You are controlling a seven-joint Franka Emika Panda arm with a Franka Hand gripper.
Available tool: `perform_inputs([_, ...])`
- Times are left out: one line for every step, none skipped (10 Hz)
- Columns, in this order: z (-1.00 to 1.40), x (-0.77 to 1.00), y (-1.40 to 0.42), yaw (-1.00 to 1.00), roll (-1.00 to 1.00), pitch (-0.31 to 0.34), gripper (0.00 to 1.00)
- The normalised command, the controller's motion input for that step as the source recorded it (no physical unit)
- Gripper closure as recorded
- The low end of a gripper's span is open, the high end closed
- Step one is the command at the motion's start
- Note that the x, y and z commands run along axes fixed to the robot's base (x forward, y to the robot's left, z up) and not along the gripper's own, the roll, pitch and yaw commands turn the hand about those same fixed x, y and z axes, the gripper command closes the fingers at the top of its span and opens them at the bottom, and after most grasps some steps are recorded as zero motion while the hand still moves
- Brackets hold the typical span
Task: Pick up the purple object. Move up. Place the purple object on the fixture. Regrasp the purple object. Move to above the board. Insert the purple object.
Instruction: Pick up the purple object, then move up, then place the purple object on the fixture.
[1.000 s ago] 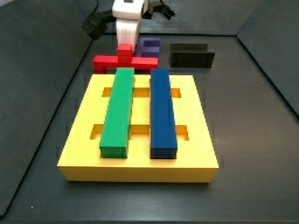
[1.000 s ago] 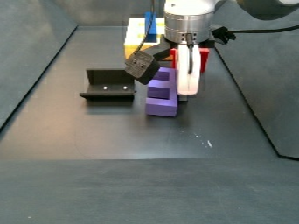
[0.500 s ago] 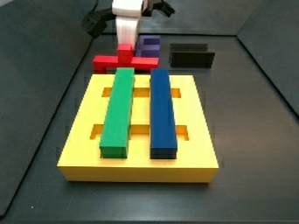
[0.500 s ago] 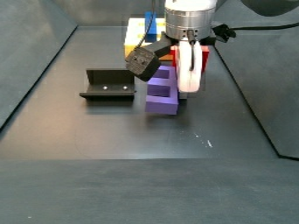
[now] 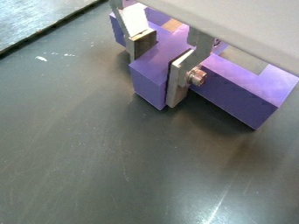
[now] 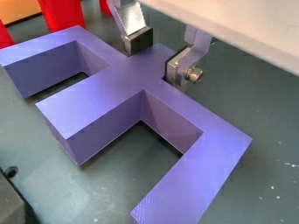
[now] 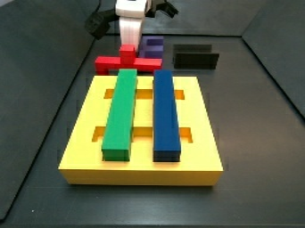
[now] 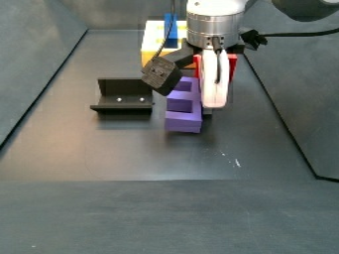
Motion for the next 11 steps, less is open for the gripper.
perform_inputs([0.0,0.0,0.0,0.0,0.0,0.0,1.0])
perform_inputs([0.0,0.0,0.0,0.0,0.0,0.0,1.0])
perform_inputs([0.0,0.0,0.0,0.0,0.0,0.0,1.0])
perform_inputs([0.0,0.0,0.0,0.0,0.0,0.0,1.0])
perform_inputs([0.0,0.0,0.0,0.0,0.0,0.0,1.0])
perform_inputs([0.83,0.0,0.0,0.0,0.0,0.0,1.0])
perform_inputs([0.81,0.0,-0.02,-0.05,0.0,0.011,1.0])
perform_inputs([0.59,-0.05,0.0,-0.06,0.01,0.026,1.0])
perform_inputs([0.29,-0.04,0.0,-0.04,0.04,0.005,1.0])
perform_inputs([0.0,0.0,0.0,0.0,-0.02,0.0,1.0])
perform_inputs([0.14,0.19,0.2,-0.01,-0.45,0.086,1.0])
